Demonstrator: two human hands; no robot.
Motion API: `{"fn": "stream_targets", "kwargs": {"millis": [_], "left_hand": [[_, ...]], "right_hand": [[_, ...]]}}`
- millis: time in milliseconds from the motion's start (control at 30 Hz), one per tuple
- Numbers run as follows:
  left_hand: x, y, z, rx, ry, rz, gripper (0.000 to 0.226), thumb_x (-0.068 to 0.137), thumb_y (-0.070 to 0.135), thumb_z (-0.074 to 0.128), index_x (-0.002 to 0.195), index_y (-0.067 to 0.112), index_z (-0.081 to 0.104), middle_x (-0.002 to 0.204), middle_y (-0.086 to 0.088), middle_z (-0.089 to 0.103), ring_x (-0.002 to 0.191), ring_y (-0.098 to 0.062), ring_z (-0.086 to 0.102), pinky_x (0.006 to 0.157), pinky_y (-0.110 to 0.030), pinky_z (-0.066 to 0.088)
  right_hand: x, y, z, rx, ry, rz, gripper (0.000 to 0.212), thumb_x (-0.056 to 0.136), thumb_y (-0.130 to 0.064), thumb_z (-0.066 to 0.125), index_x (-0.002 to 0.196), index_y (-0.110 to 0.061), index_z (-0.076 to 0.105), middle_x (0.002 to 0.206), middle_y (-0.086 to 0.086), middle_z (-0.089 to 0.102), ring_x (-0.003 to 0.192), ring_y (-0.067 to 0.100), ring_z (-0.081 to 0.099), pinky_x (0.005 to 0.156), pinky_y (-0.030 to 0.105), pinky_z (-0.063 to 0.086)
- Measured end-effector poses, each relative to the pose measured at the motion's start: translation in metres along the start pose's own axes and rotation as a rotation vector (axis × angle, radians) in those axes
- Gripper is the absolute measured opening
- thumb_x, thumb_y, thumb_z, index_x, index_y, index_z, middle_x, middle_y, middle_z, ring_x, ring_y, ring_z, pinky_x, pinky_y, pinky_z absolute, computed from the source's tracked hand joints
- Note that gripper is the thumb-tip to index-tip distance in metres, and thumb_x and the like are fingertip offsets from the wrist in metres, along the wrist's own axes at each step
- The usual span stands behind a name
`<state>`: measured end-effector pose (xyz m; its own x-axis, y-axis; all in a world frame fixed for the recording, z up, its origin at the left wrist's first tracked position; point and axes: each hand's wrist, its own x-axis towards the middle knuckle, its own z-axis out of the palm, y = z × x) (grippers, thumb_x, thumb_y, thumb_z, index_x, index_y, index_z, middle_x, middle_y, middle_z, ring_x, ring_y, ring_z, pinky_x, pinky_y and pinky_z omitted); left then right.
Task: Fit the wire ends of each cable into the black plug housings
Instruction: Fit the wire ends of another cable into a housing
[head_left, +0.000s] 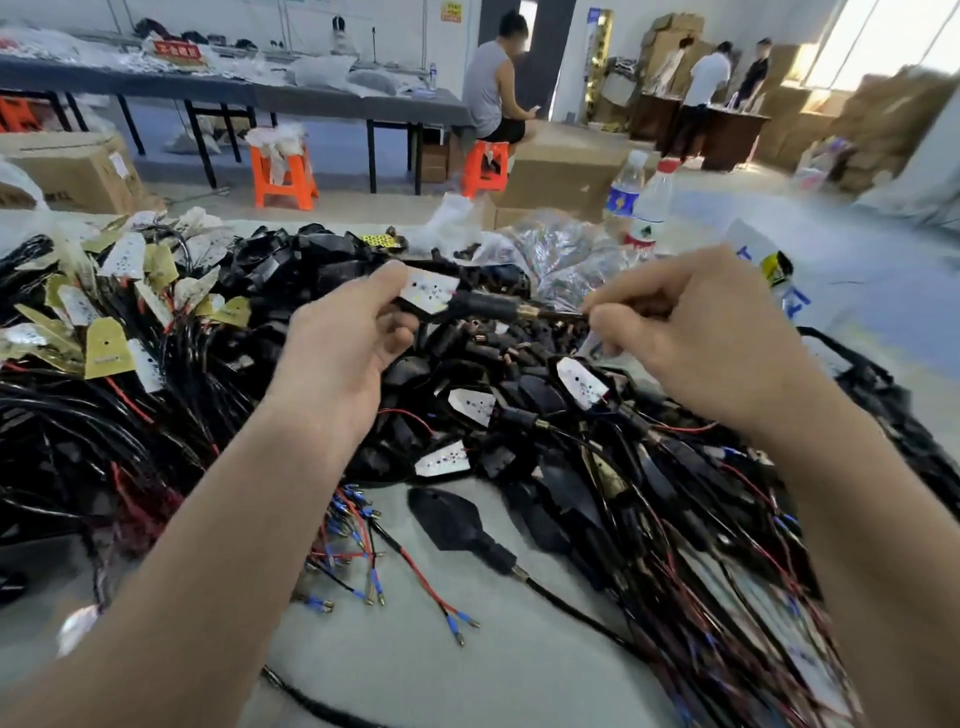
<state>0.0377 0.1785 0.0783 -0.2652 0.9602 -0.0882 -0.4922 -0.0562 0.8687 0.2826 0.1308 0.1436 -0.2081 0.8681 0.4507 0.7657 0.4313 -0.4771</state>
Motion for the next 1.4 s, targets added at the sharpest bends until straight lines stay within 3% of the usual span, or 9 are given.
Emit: {"fn": "stream_targets", "kwargs": {"millis": [167,267,433,567,667,800,933,1233,1400], "left_hand": [[-0.003,-0.052,0.062,0.258,-0.386,-0.137,0.034,0.094,-0.008,0.062,0.122,0.011,0.069,0.106,0.000,0.071,0.094,-0.014,0.068,0.072,-0.021,0.061],[-0.005,-0.073,0.065,0.531,-0.460,-0.027,0.075,0.089,-0.015,0.060,0.156,0.014,0.042,0.154,-0.002,0.050,0.128,-0.013,0.058,0.088,-0.019,0.057],[-0.010,-0.079,0.042,0.796,-0.323,0.336,0.047,0.083,0.001,0.065,0.111,0.037,0.077,0.110,0.023,0.074,0.106,0.011,0.065,0.092,-0.016,0.052],[-0.011,-0.076,0.016,1.046,-0.149,0.494,0.025,0.091,0.021,0.062,0.095,0.039,0.078,0.060,0.022,0.067,0.057,-0.001,0.062,0.062,-0.017,0.049],[-0.006,-0.070,-0.003,1.321,-0.013,0.676,0.033,0.091,0.017,0.058,0.110,0.035,0.078,0.047,0.015,0.056,0.078,-0.016,0.062,0.099,-0.030,0.047],[0.003,-0.063,-0.034,1.657,-0.015,0.883,0.061,0.074,0.024,0.080,0.133,0.026,0.068,0.115,0.002,0.076,0.122,-0.023,0.059,0.113,-0.034,0.026],[0.013,-0.061,-0.068,1.921,-0.112,0.771,0.077,0.081,0.039,0.081,0.150,0.022,0.051,0.163,-0.013,0.037,0.154,-0.035,0.025,0.124,-0.049,0.022],[0.060,-0.056,-0.088,1.892,-0.136,0.638,0.106,0.083,0.048,0.081,0.162,0.026,0.016,0.163,-0.014,0.028,0.152,-0.031,0.027,0.126,-0.046,0.021],[0.092,-0.048,-0.090,1.966,-0.180,0.628,0.108,0.083,0.052,0.078,0.164,0.025,0.012,0.161,-0.014,0.030,0.144,-0.035,0.037,0.120,-0.045,0.028]], "right_hand": [[-0.044,0.062,-0.017,-0.253,0.047,0.285,0.017,0.086,-0.021,0.075,0.072,-0.031,0.076,0.062,-0.026,0.067,0.066,-0.006,0.064,0.060,0.006,0.043],[-0.062,0.092,-0.009,-0.446,-0.053,0.471,0.013,0.088,-0.027,0.070,0.078,-0.032,0.076,0.080,-0.003,0.076,0.081,0.025,0.070,0.078,0.034,0.058],[-0.070,0.100,0.020,-0.450,-0.072,0.520,0.023,0.086,-0.017,0.065,0.089,-0.035,0.079,0.090,0.005,0.078,0.087,0.035,0.070,0.079,0.038,0.056],[-0.057,0.078,0.057,-0.247,0.178,0.355,0.026,0.084,-0.008,0.063,0.089,-0.027,0.080,0.088,0.001,0.076,0.086,0.030,0.067,0.080,0.036,0.054],[-0.043,0.047,0.091,-0.133,0.264,0.167,0.023,0.083,-0.006,0.063,0.091,-0.022,0.079,0.086,-0.009,0.070,0.095,0.020,0.062,0.082,0.028,0.043],[-0.016,0.018,0.137,-0.059,0.060,0.017,0.022,0.083,-0.004,0.063,0.097,-0.014,0.077,0.093,0.001,0.071,0.104,0.024,0.058,0.091,0.035,0.046],[0.012,0.004,0.170,-0.078,-0.176,0.004,0.041,0.086,-0.010,0.060,0.126,-0.017,0.067,0.116,0.006,0.068,0.116,0.026,0.054,0.099,0.038,0.047],[0.061,0.005,0.207,-0.389,-0.445,-0.041,0.071,0.090,-0.045,0.067,0.147,-0.020,0.034,0.119,0.012,0.068,0.111,0.038,0.063,0.092,0.047,0.040],[0.094,0.005,0.217,-0.373,-0.469,0.000,0.062,0.092,-0.022,0.065,0.147,-0.020,0.035,0.121,0.018,0.062,0.109,0.043,0.061,0.074,0.041,0.039]]}}
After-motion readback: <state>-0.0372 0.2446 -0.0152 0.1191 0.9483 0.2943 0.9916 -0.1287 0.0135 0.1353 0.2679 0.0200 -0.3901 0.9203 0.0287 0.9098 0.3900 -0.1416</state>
